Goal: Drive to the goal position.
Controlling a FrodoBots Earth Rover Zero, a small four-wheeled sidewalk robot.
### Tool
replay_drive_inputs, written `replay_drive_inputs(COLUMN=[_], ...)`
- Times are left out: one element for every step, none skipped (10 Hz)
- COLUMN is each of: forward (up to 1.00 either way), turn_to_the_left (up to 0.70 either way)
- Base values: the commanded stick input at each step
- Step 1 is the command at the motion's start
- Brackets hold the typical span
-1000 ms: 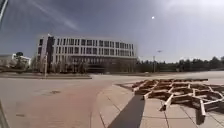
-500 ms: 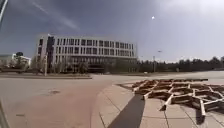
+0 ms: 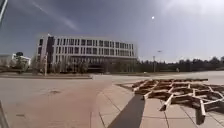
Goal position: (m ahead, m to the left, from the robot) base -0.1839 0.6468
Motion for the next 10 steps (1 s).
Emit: replay_drive_inputs(forward=[0.05, 0.05, 0.05, 0.05, 0.05, 0.05, 0.05, 0.05, 0.05, 0.05], turn_to_the_left=[0.0, 0.0, 0.0, 0.0, 0.0, 0.0, 0.0, 0.0, 0.0, 0.0])
